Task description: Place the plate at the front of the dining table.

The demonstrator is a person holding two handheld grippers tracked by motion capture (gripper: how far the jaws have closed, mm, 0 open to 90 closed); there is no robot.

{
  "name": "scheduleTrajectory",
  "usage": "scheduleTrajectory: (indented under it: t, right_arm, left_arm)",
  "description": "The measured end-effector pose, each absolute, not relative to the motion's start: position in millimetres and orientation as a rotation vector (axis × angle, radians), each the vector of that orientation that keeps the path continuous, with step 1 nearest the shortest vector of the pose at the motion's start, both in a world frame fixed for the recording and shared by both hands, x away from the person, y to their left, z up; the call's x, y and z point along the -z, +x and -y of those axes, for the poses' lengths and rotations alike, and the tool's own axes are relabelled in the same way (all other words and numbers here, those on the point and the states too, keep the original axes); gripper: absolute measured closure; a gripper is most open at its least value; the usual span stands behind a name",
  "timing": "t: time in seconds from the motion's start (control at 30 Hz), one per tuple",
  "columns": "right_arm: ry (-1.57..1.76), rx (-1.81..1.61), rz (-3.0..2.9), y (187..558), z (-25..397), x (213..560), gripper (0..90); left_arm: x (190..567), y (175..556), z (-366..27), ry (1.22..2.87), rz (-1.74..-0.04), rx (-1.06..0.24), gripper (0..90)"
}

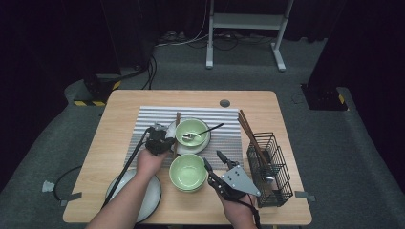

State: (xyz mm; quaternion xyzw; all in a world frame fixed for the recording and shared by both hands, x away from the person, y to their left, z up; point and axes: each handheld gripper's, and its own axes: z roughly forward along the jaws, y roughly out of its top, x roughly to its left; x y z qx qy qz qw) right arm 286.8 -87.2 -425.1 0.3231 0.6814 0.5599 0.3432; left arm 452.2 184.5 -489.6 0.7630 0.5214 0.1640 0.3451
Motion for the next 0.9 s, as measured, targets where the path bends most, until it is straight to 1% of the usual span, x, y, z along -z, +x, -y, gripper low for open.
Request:
scheduleTrajectory:
  t: [0.9]
  right_arm:
    - [0.836, -1.454, -1.771, 286.7, 87.2, 424.9, 51.7]
  left_arm:
    - [485.2, 453.2, -182.6, 1.984, -1.347, -0.442, 82.8]
